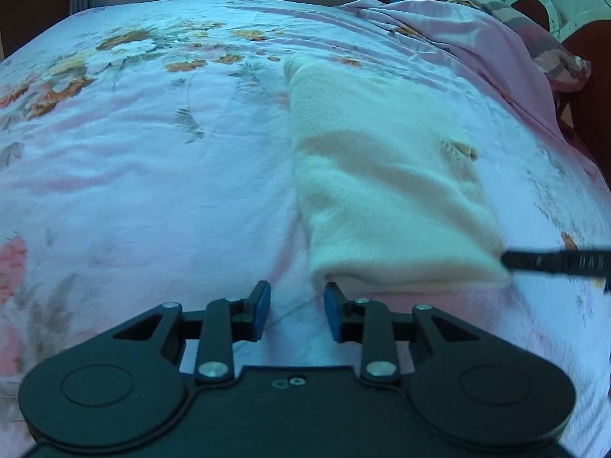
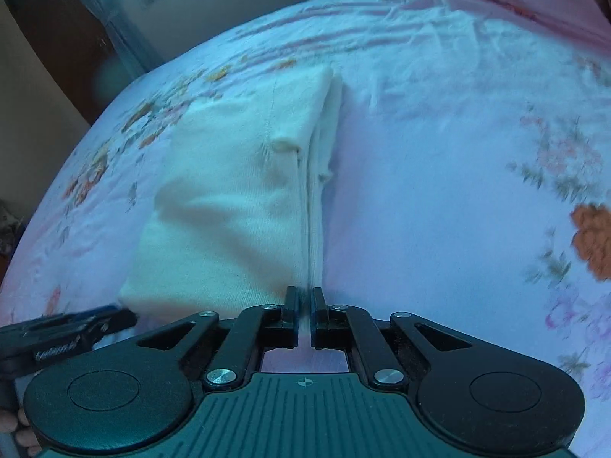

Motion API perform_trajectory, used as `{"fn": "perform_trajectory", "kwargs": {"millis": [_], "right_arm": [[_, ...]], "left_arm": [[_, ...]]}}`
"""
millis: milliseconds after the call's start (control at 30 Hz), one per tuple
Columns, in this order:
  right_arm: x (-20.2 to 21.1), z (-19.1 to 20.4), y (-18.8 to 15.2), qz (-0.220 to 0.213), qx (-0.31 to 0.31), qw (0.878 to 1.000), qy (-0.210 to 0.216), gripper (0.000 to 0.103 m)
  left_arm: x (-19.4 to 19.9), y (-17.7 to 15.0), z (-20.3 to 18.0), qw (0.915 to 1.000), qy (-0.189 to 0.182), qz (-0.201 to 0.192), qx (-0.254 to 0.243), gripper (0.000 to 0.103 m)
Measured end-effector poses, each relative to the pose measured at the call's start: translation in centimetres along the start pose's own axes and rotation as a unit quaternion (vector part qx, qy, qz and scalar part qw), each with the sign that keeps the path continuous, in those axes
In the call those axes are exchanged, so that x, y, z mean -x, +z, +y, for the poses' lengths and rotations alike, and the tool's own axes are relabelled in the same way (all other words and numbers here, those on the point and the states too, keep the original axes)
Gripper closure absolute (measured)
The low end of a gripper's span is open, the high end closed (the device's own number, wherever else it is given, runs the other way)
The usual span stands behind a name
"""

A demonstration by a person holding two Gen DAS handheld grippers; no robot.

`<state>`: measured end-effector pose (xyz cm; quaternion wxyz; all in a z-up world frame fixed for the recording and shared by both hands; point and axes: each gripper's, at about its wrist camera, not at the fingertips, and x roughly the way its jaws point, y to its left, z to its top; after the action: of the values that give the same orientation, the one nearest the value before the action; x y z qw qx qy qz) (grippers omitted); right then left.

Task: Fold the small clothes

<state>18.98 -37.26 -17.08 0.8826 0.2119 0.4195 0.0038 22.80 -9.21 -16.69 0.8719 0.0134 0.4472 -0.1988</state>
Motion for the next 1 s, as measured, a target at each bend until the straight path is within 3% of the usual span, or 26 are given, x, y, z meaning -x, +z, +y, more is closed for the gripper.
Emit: {"fn": "perform_trajectory", "kwargs": {"millis": [167,300,433,567,667,700,800,1000], "right_arm": [[2.1,2.0,2.1,-0.083,0.045,0.996,-0.005,0.100],[-1.0,5.0,5.6,-0.088,0.090,0.992,-0.004,0.100],[-4.4,6.3,9.7,-0.113,0.118,0.986,-0.021,0.100],[-8.2,5.4,12.3,-0.111,0.116,0.986,-0.038,0.100],[-12.8,4.0,12.2,-0.048,0.138,0.986,-0.076,0.100],[-13.6,3.3,12.1,-0.048,0.131,0.987,-0.074,0.100],[-13.9,2.1,12.7,-0.046,0.087,0.993,-0.063,0.100],[-12.8,3.1,12.7,-0.042,0.103,0.991,-0.074,0.100]], "left_arm": [[1.5,2.8,0.3,0.9992,-0.009,-0.039,-0.002,0.071],[-1.5,6.8,-1.1,0.9984,-0.013,-0.054,0.002,0.071],[-5.8,11.0,-1.9,0.9984,0.006,-0.055,-0.007,0.071],[-9.9,13.6,-2.0,0.9988,0.013,-0.046,-0.003,0.071],[-12.2,14.3,-2.0,0.9985,0.025,-0.046,-0.011,0.057],[-12.8,14.3,-1.9,0.9987,0.028,-0.043,-0.008,0.052],[-13.4,14.2,-1.7,0.9981,0.039,-0.048,-0.005,0.039],[-12.1,13.2,-2.3,0.9972,0.050,-0.050,-0.025,0.039]]}}
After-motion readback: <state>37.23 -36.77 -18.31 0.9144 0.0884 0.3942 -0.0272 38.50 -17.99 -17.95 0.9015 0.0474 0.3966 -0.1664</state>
